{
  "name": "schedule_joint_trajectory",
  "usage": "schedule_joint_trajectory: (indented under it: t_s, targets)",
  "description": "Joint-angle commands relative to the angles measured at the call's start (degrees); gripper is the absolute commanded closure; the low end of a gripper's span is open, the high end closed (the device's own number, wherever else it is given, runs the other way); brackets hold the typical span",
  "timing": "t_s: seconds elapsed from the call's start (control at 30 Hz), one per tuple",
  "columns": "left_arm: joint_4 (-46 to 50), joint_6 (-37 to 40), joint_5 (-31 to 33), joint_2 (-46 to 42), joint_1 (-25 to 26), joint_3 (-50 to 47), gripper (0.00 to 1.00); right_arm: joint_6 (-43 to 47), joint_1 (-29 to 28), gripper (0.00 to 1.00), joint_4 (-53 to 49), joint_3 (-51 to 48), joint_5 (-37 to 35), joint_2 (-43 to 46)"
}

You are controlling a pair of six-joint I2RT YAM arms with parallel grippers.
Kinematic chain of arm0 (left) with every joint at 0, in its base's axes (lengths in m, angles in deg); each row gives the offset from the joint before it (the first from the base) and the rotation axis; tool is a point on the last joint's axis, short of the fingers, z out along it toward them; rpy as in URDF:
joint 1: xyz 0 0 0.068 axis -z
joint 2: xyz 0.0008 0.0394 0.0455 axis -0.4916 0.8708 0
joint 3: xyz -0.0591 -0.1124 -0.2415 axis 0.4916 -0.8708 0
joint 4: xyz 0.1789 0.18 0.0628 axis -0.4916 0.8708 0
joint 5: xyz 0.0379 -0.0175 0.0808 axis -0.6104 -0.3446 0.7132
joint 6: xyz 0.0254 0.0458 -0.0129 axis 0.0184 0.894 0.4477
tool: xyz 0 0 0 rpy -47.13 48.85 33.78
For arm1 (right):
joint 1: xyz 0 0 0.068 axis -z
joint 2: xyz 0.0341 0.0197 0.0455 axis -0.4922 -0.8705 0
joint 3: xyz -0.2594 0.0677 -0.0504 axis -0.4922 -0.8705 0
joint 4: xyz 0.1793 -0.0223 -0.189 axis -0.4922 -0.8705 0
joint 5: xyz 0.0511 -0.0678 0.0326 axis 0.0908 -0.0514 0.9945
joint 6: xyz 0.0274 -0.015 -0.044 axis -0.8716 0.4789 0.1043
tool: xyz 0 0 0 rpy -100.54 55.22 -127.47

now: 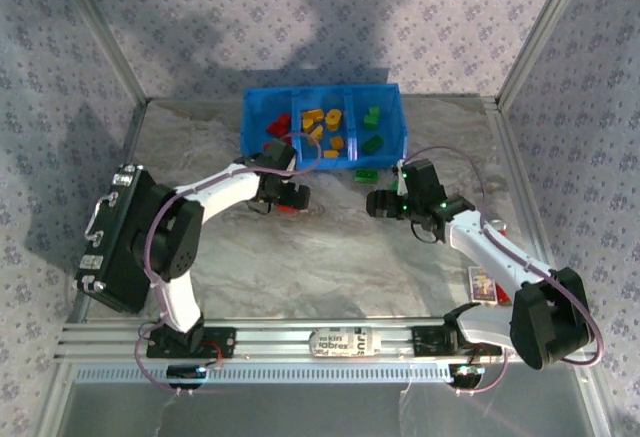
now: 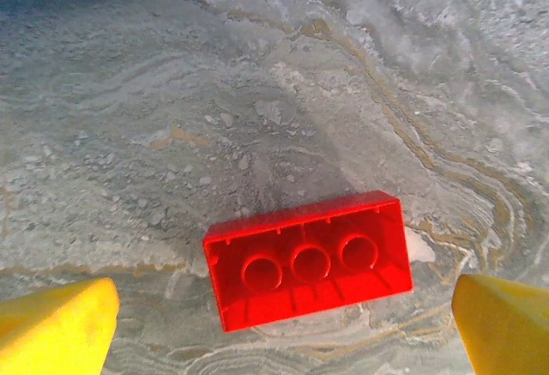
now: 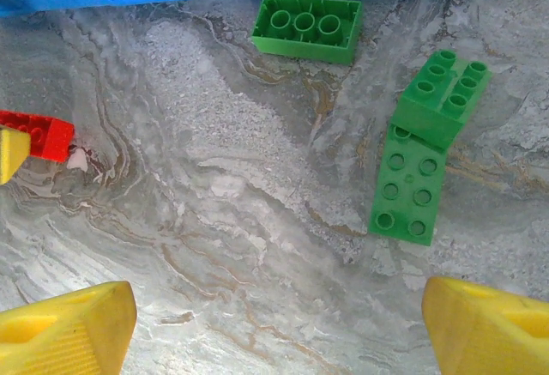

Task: Sort the legos into containers by color
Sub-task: Pick up the lego from the center of the table, then place the lego in the container.

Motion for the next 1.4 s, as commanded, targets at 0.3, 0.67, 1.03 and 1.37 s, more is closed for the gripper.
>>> schedule_joint_trajectory:
  t_s: [0.3, 0.67, 1.03, 1.37]
  targets:
    - [3.73, -3.62, 1.46, 7.14, 2.6, 5.65, 0.06, 0.06, 1.85, 0.11, -0.3, -2.12, 0.85, 2.41]
    - [9.46, -2.58, 6.45, 6.7, 3.26, 8.32, 0.45, -0.21, 3.31, 0.12, -0.16, -3.06, 1.5, 3.82]
    - [6.75, -1.01, 5.02, -1.19, -6.85, 16.11, 0.44, -0.63, 3.27, 0.12, -1.31, -3.21, 2.44, 5.66]
    - [20.82, 1.18, 8.78, 12.05, -9.49, 44.65, 0.02, -1.26, 3.32, 0.05, -7.8, -1.05, -4.14, 7.66]
